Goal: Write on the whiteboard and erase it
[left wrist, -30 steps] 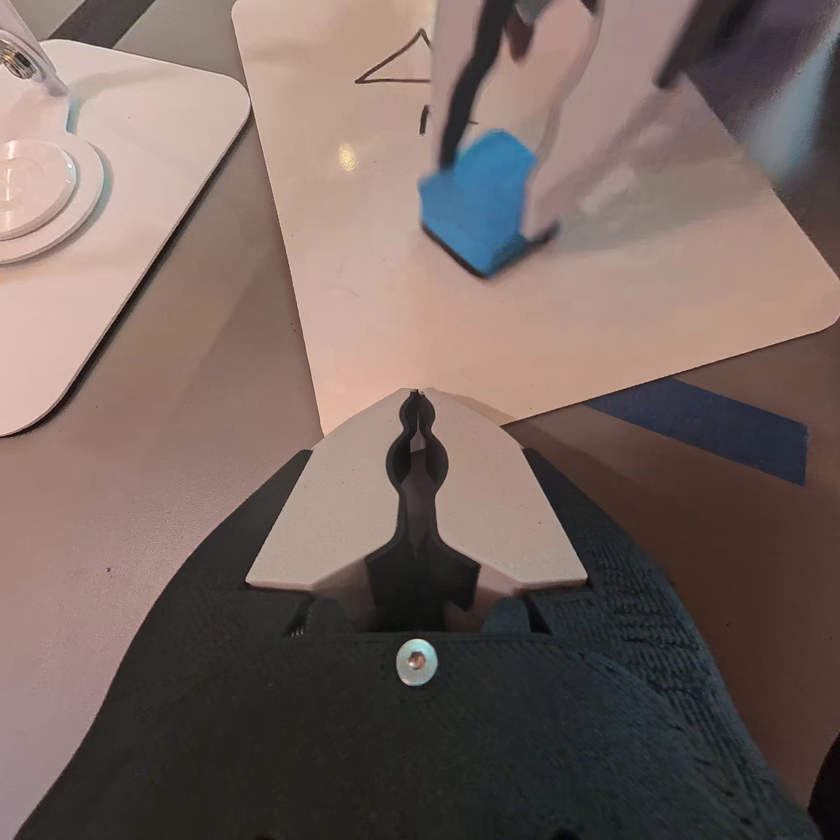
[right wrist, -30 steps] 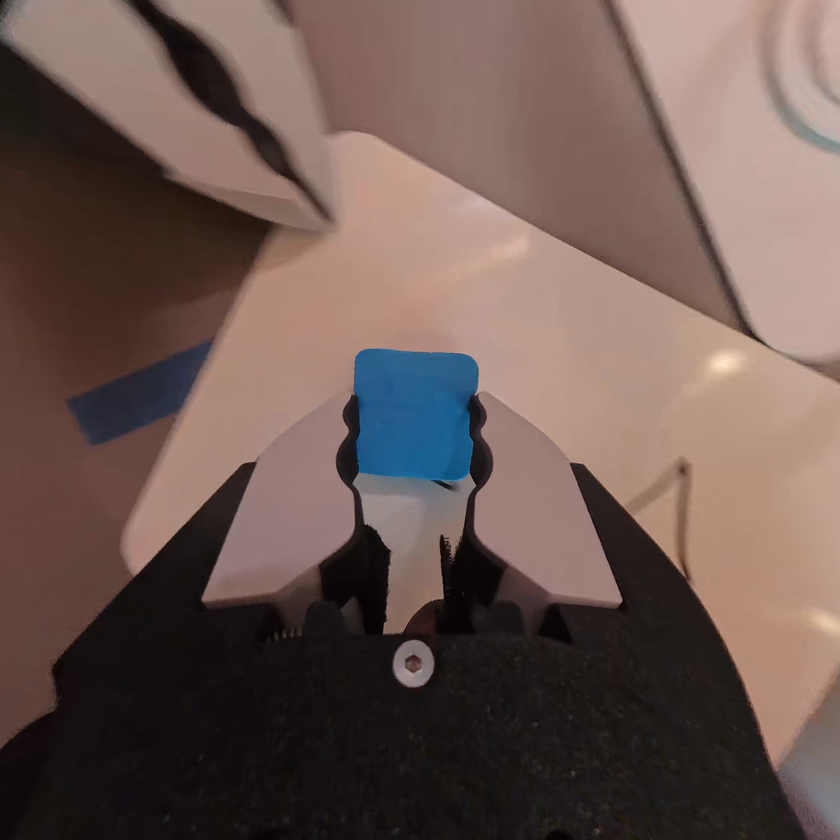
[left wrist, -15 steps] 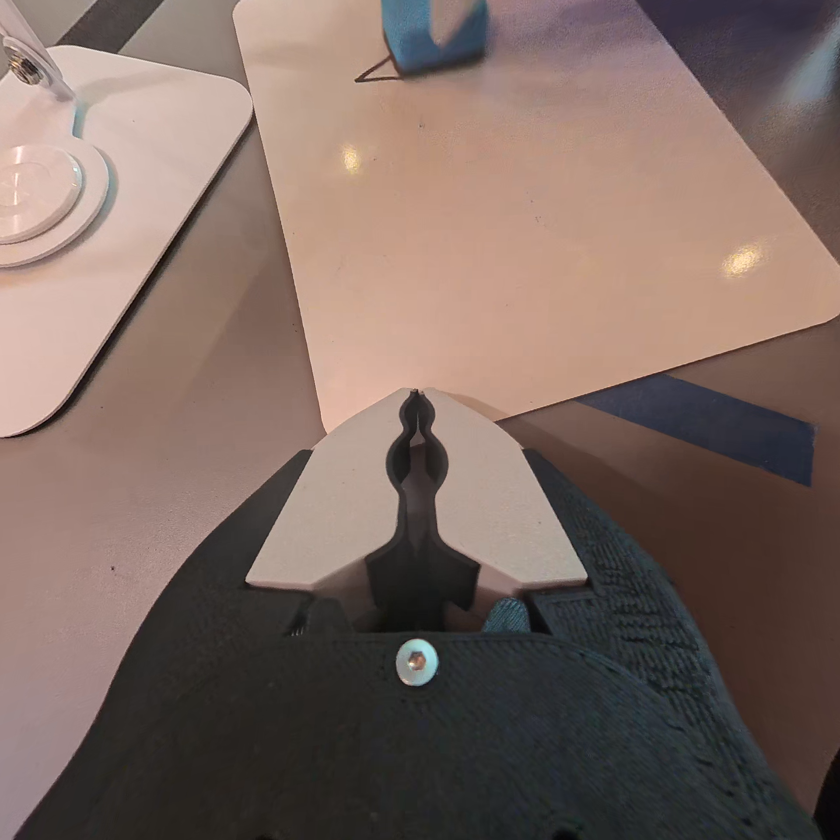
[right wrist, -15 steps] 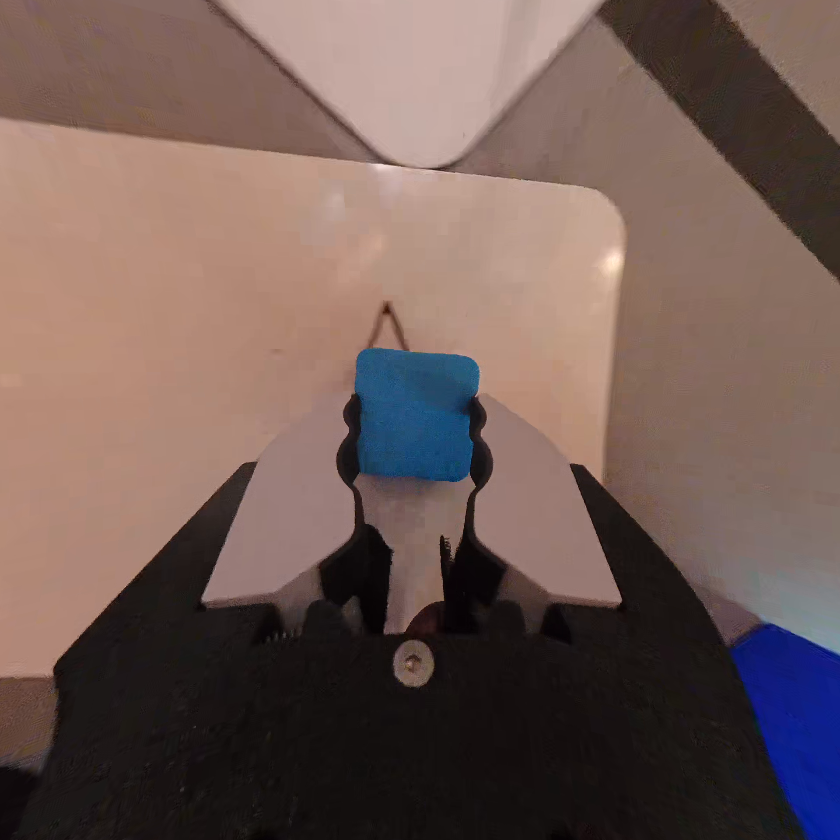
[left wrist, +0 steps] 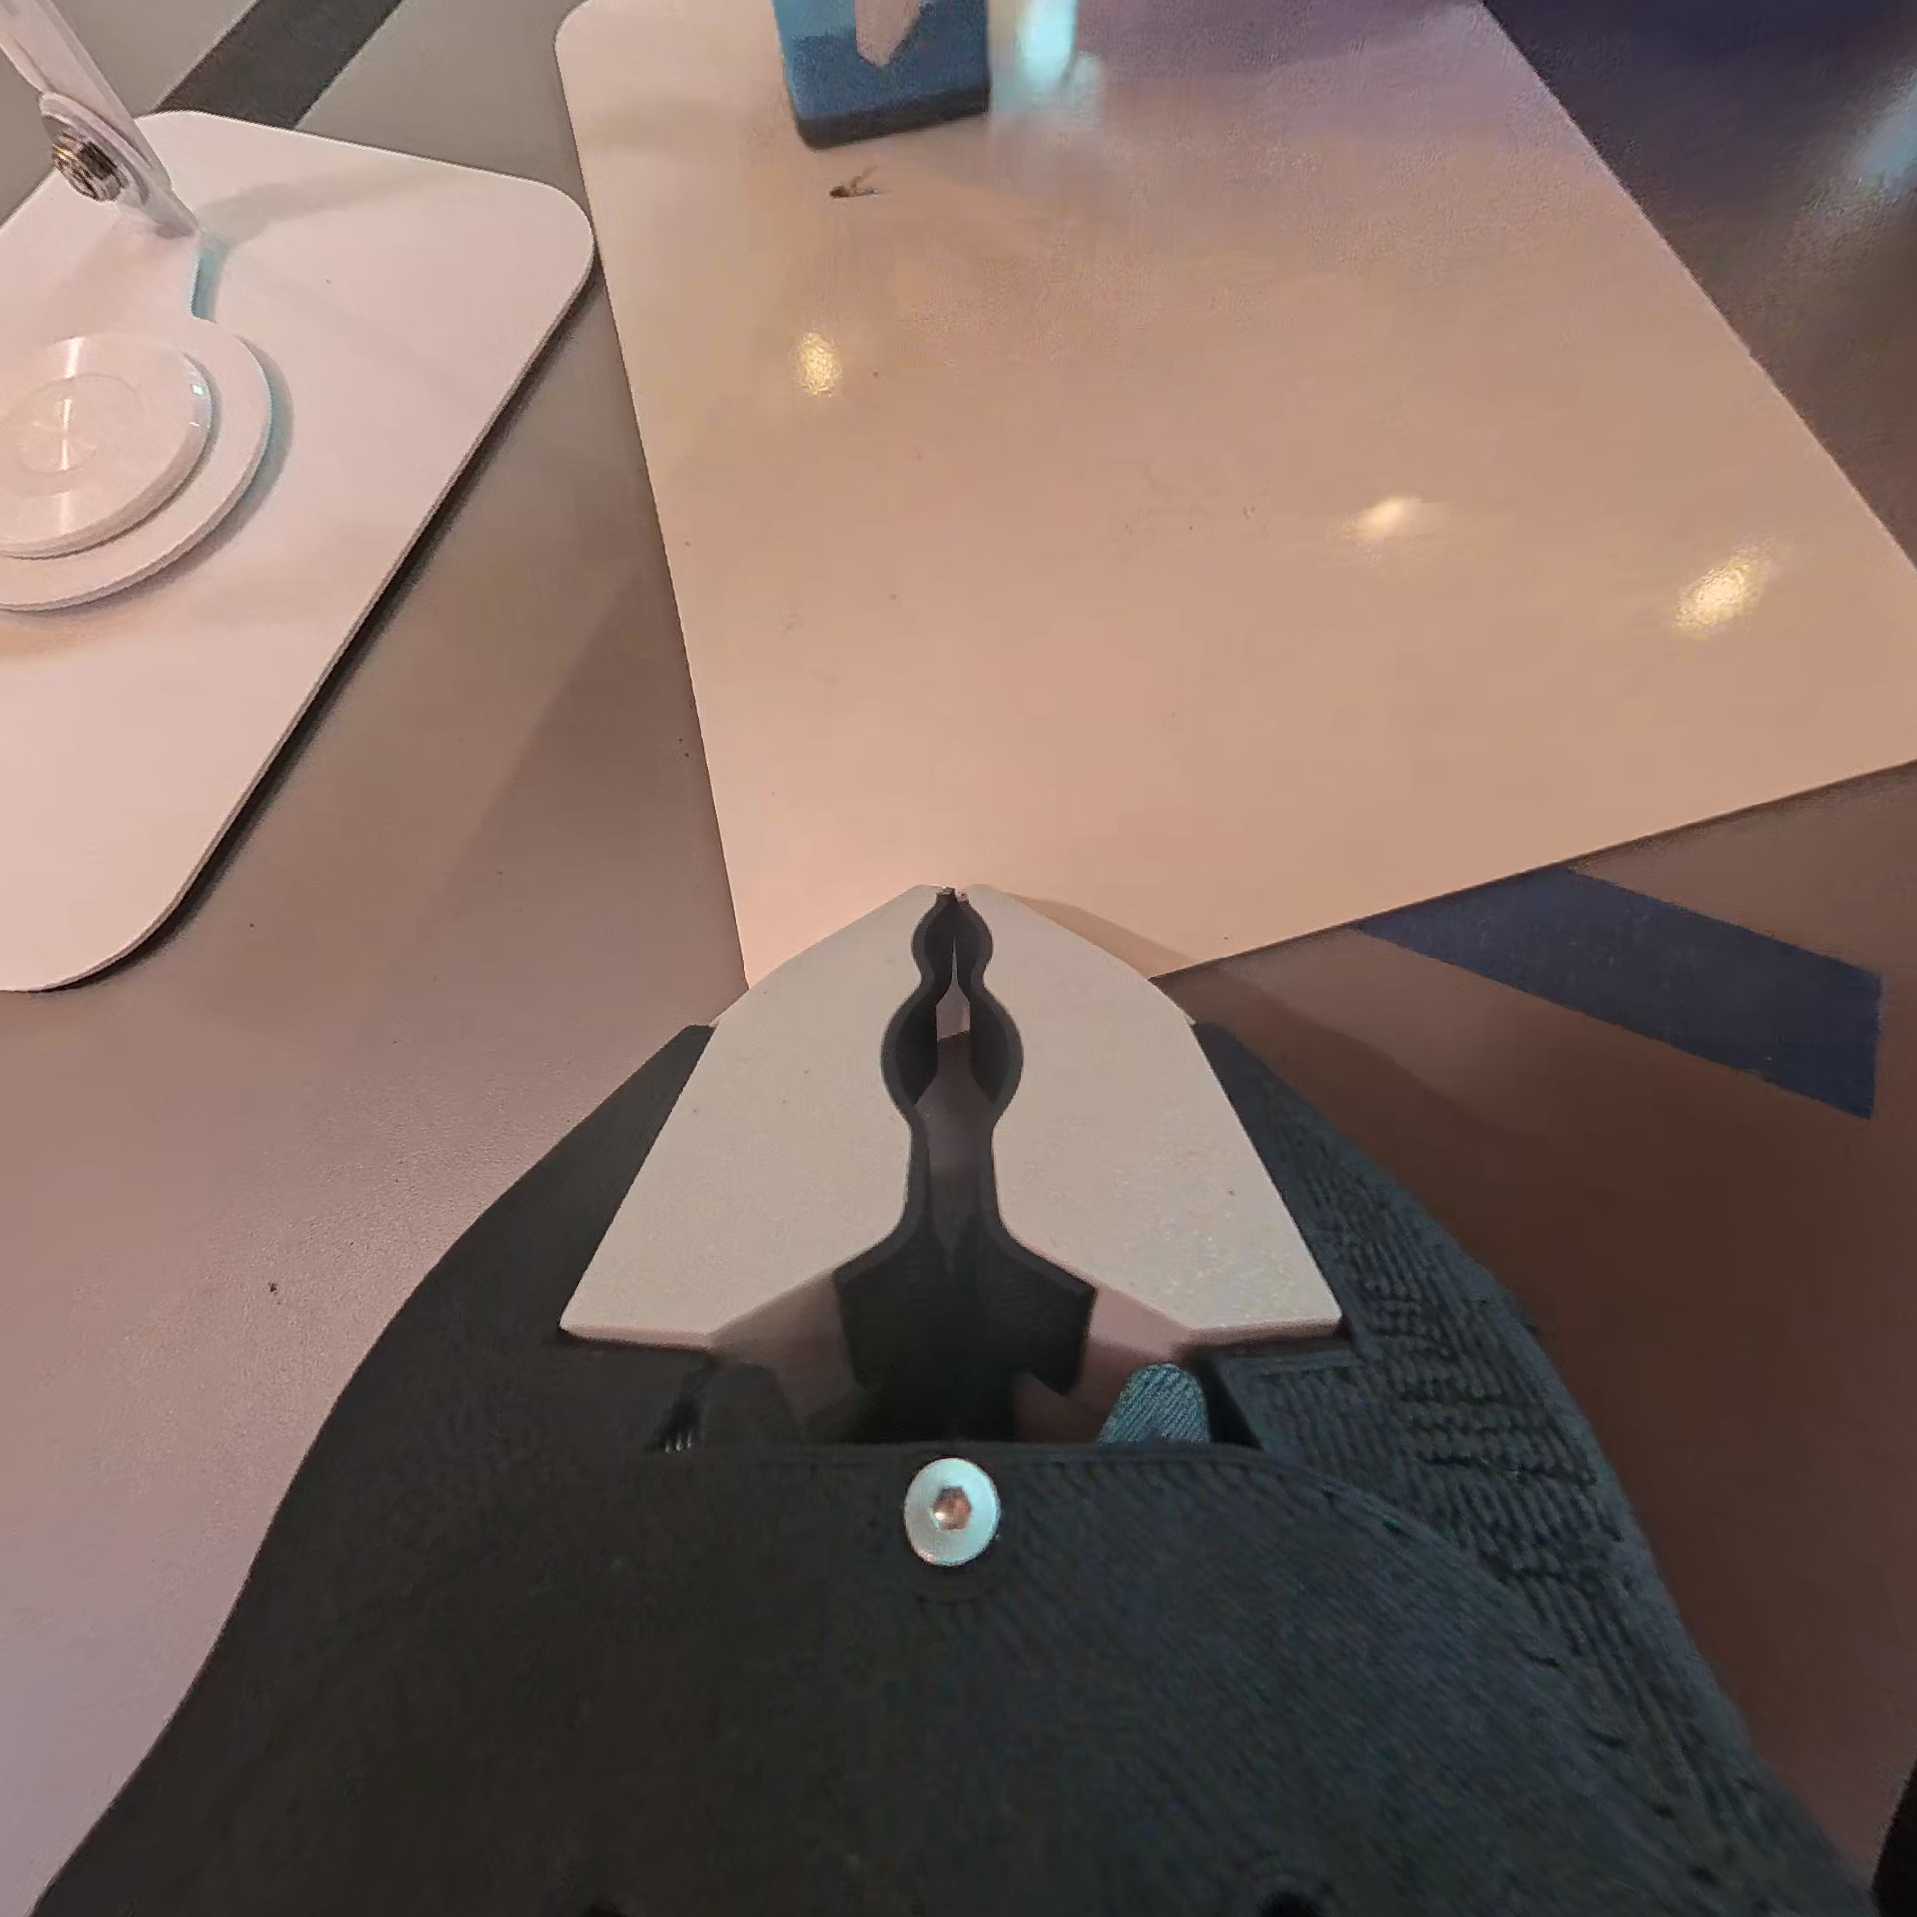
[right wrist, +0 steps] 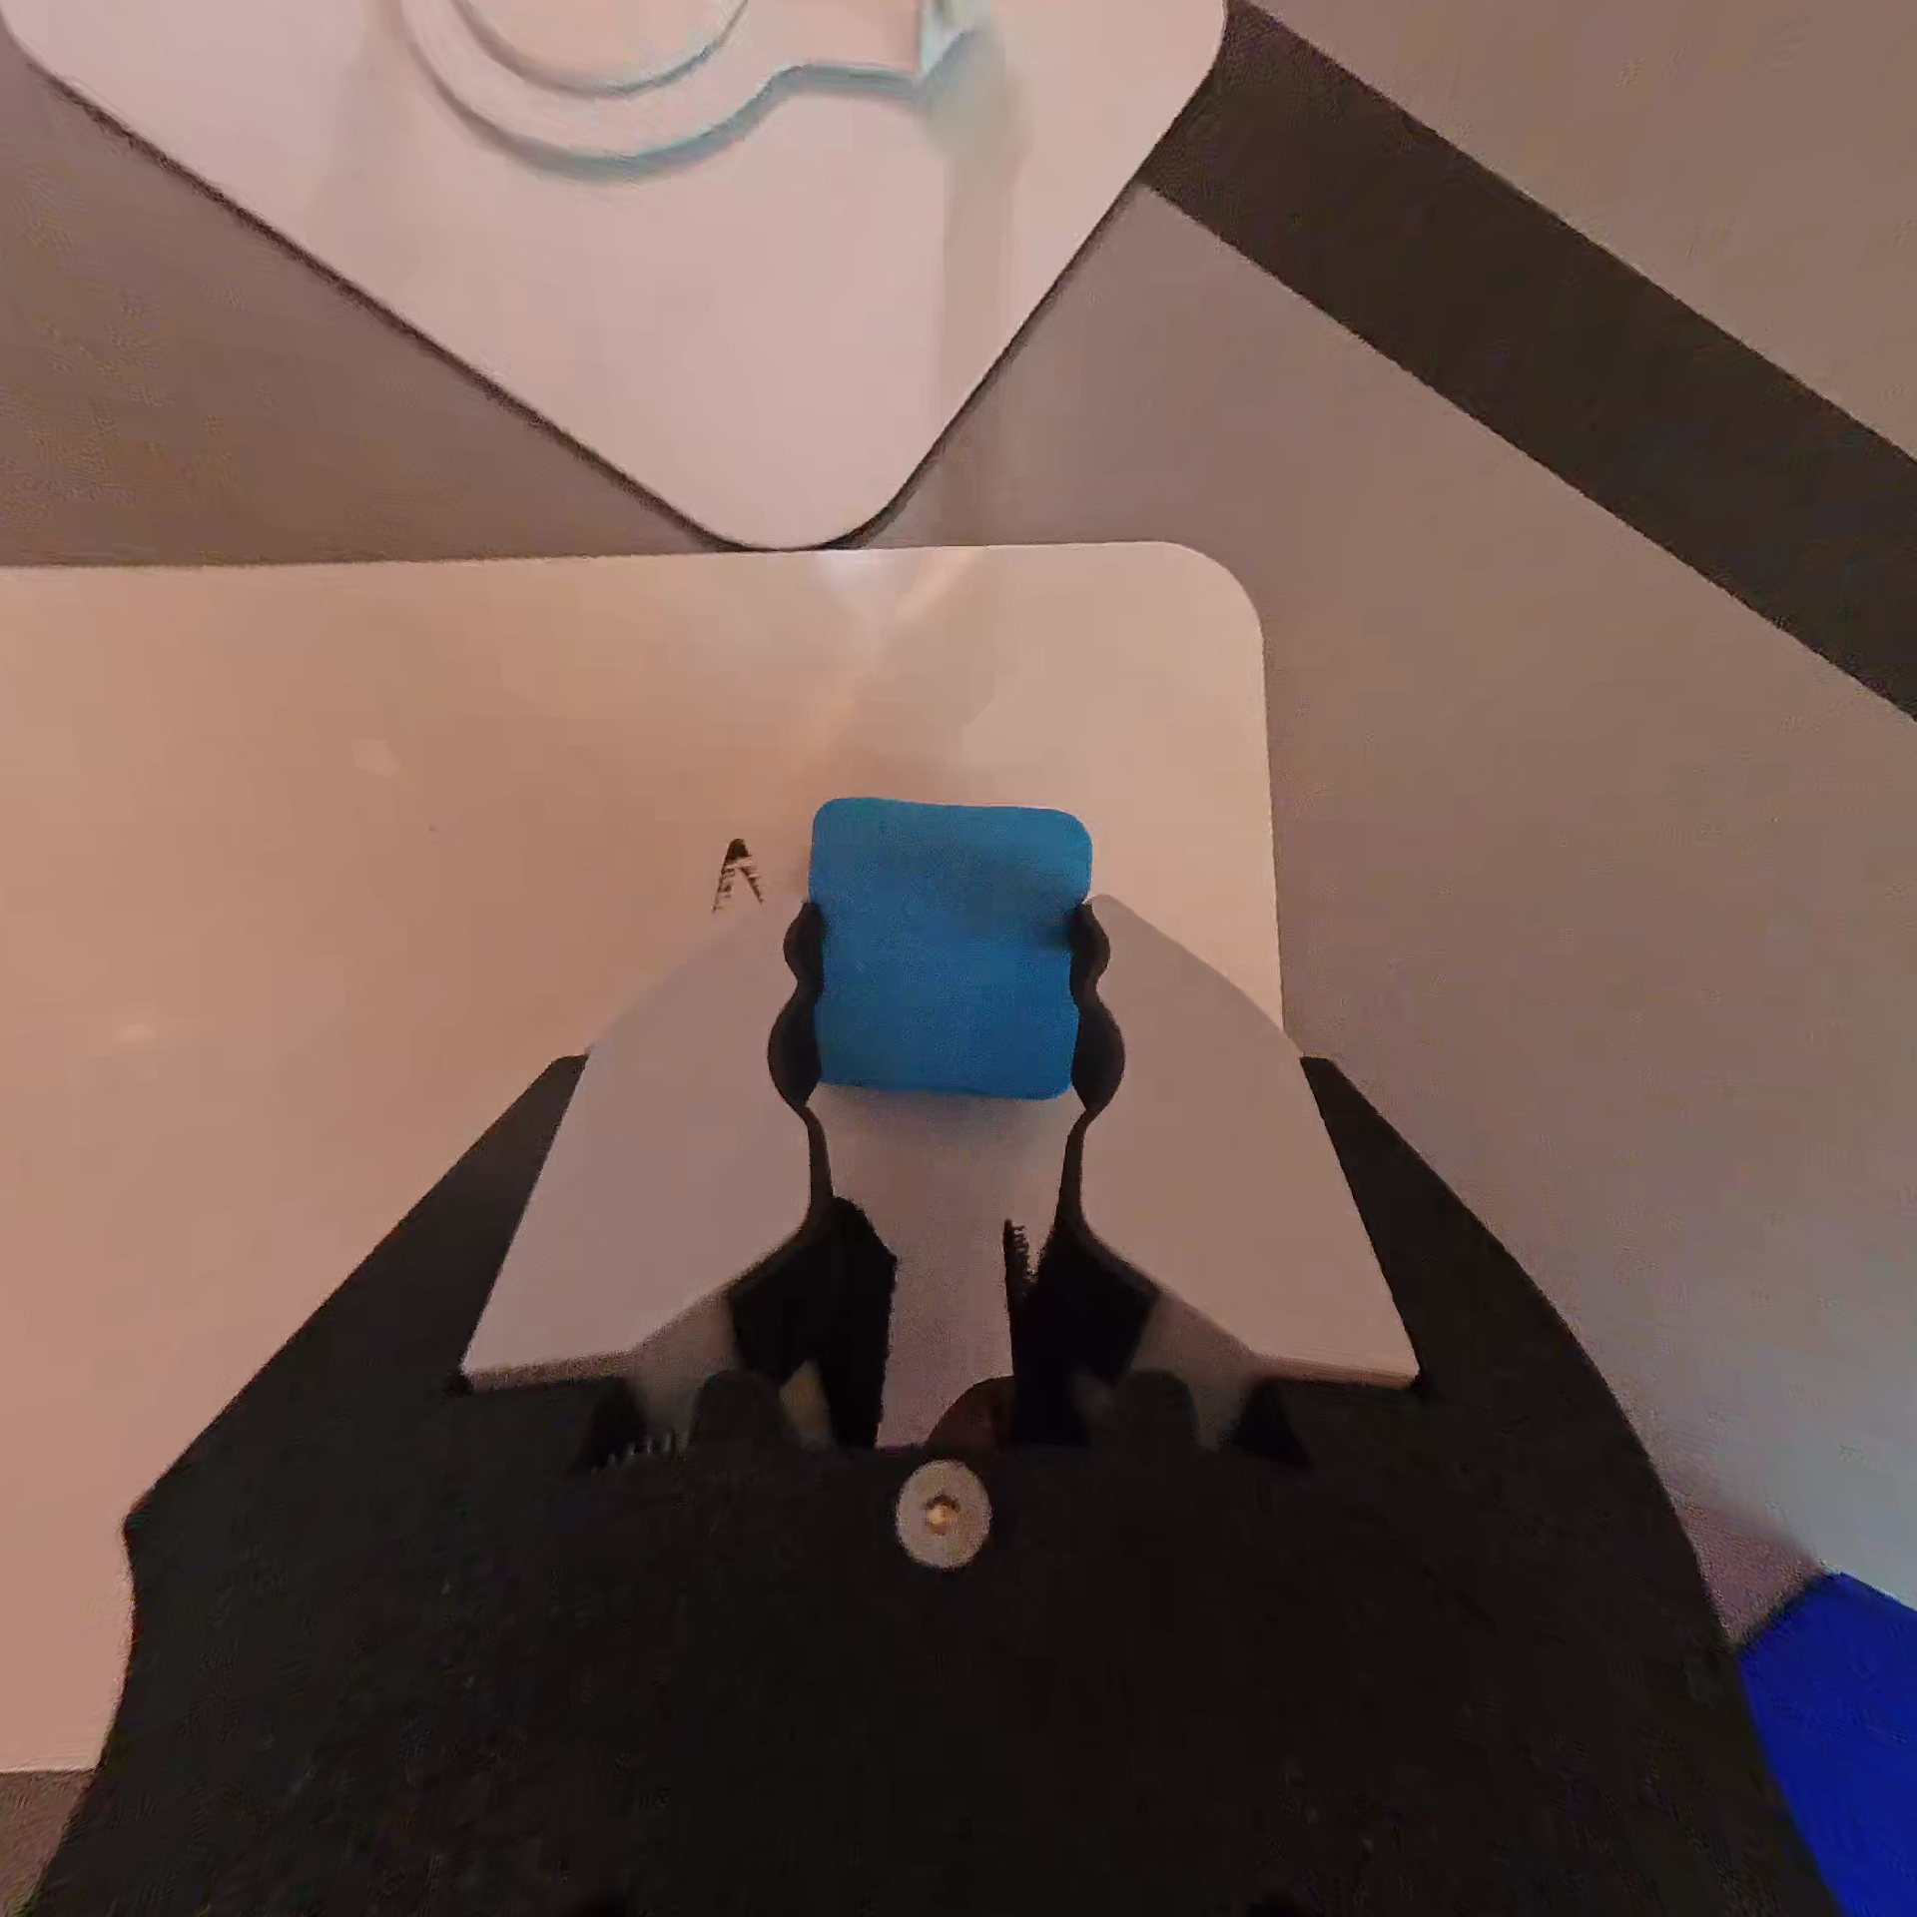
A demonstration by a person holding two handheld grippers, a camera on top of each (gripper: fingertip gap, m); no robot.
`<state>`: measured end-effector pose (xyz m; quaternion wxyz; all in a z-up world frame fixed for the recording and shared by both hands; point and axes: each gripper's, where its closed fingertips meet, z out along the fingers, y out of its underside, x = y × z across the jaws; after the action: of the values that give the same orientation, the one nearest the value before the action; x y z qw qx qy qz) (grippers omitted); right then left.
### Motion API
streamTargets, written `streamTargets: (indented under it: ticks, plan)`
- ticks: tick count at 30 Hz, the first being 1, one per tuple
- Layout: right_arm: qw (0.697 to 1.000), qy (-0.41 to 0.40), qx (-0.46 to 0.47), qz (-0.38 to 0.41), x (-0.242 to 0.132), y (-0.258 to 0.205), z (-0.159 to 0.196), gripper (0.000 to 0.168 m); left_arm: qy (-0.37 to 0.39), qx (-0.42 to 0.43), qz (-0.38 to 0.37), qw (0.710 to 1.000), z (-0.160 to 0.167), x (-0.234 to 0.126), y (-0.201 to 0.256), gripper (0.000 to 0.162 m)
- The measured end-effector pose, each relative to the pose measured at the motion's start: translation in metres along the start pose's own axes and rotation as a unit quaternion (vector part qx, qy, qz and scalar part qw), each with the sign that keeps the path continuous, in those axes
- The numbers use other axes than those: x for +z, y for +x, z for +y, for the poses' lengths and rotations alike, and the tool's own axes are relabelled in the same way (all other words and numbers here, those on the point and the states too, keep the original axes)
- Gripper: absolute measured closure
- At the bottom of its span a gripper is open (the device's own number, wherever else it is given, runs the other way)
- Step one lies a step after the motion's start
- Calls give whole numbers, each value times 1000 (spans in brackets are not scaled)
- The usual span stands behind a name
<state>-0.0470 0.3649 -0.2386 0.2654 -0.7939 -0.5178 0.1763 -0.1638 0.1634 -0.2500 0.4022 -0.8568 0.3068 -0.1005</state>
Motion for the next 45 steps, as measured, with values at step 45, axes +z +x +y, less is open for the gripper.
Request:
streamTargets:
  ticks: [45]
  plan:
    - [997,51,-51,11,11,-62,-14,121,0,1,-4,1000,0,0,-1,161]
